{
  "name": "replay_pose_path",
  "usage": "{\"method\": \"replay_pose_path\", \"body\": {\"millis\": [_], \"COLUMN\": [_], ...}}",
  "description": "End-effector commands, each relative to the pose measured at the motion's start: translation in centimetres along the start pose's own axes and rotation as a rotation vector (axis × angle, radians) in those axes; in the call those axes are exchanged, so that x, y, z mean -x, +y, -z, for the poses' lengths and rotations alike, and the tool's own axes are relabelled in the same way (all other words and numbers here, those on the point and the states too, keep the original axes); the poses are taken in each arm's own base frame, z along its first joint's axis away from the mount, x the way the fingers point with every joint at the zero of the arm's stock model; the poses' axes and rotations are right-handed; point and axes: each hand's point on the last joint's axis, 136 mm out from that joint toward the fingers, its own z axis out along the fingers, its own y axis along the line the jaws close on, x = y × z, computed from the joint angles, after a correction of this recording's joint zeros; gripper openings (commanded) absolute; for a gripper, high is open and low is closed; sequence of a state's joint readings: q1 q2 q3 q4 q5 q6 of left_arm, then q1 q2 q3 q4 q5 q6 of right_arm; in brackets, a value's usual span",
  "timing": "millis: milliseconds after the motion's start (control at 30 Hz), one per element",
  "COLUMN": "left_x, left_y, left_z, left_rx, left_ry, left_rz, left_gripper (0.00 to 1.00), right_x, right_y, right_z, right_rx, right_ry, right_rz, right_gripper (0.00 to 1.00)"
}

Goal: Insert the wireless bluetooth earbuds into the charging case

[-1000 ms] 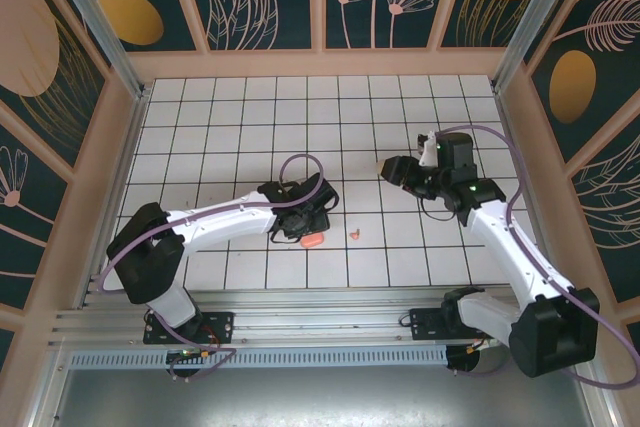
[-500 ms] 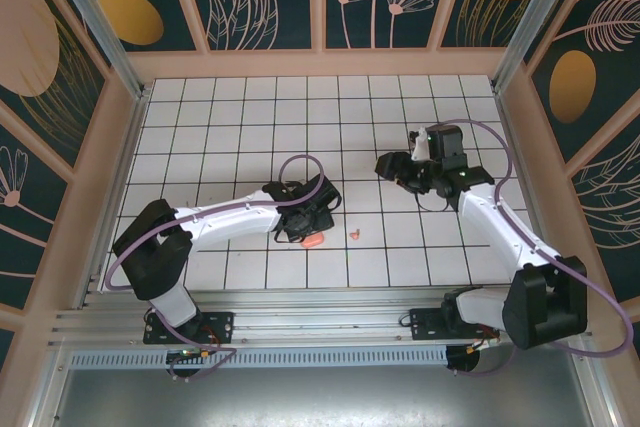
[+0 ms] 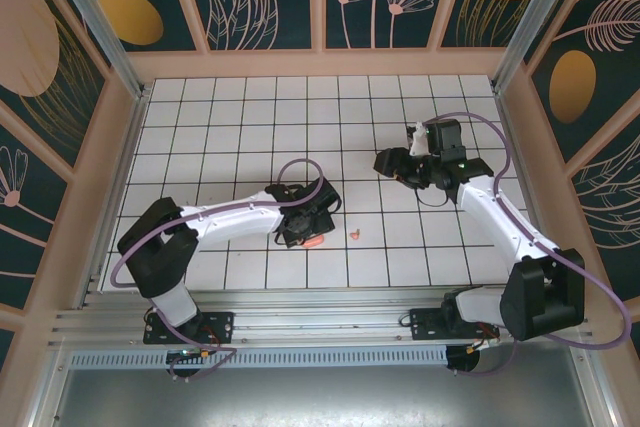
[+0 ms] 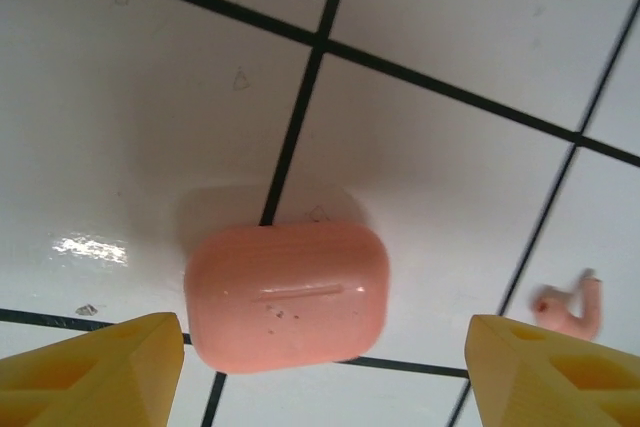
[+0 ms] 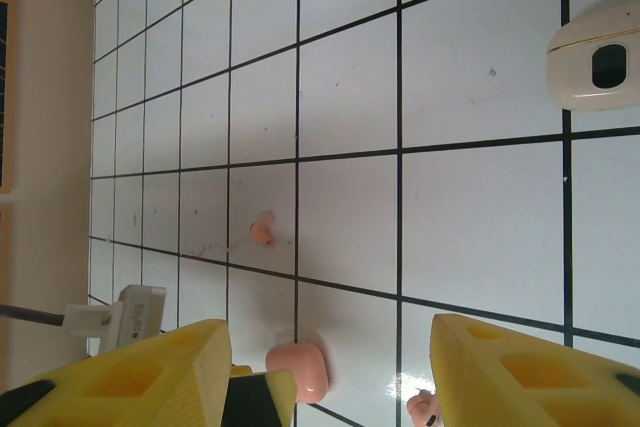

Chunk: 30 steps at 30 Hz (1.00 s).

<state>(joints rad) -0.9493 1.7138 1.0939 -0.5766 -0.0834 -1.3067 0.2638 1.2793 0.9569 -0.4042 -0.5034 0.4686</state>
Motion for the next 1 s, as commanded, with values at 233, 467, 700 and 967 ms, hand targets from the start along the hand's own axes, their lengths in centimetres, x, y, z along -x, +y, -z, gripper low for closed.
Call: {"method": "replay_pose_path", "body": {"millis": [233, 467, 700, 967], "left_x": [-1.4, -1.8, -1.6, -0.2], "left_y": [1.2, 0.2, 0.1, -1.3], "left_z": [-2.7, -4.2, -4.4, -1.9], "left_rx": [0.032, 0.024, 0.025, 0.005], "left_ry": [0.057, 0.095, 0.095, 0.047], "left_rz": [0.007, -0.032, -0.051, -0.137], "left_gripper": [0.74, 0.74, 0.63, 0.53], "right_x": [-0.1, 0.6, 0.6, 0.3], "right_y": [0.8, 1.0, 0.7, 0.3], "right_z": [0.0, -0.2, -0.7, -0.8], "right_rx": [0.030, 0.025, 0.027, 0.017], "right_ry": [0.012, -0.001, 0.010, 0.017], "right_rz": [0.004, 0.012, 0.008, 0.022], "right_gripper": [0.56, 0.56, 0.56, 0.56]}}
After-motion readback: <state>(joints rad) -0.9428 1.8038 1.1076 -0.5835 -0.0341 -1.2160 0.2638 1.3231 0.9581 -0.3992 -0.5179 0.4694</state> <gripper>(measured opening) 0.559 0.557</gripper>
